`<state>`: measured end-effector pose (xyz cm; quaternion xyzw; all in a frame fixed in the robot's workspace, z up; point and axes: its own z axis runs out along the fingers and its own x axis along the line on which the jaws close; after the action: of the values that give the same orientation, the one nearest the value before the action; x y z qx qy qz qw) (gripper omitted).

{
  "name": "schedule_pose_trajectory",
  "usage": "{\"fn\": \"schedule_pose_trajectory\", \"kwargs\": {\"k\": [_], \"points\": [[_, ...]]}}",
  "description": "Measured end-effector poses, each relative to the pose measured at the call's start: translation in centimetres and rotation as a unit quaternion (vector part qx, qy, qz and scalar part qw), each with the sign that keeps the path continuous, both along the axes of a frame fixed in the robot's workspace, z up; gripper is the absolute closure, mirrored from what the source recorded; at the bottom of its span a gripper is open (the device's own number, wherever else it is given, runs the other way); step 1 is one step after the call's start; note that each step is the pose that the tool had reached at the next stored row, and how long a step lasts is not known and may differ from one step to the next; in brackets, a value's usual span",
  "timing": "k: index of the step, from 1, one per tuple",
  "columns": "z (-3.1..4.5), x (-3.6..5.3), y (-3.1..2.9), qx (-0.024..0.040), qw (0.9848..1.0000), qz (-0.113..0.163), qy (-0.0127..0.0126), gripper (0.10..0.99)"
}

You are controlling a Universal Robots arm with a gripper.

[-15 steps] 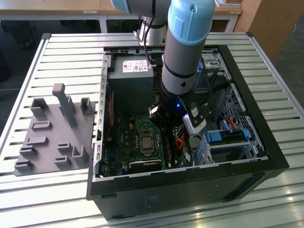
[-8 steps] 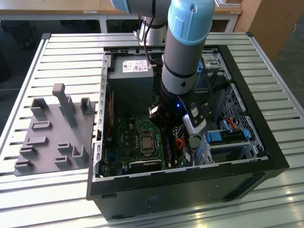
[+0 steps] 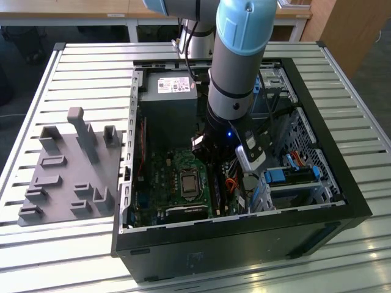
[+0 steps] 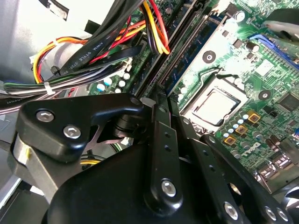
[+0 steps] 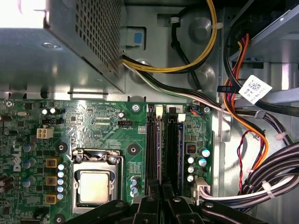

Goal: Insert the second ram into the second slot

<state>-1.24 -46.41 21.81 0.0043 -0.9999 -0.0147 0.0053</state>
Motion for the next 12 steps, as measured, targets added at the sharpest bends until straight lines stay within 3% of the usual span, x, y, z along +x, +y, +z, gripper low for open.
{"fn": "schedule_pose_trajectory", "kwargs": {"k": [3,8,12], "points": [[0.01,0.0,0.01,-0.0003,1.0,0.0,0.0001,0.949],[0.07,-0.01,0.06,-0.0031,1.0,0.0,0.0032,0.949],[0.07,0.0,0.17,-0.0032,1.0,0.0,0.0035,0.949]]}}
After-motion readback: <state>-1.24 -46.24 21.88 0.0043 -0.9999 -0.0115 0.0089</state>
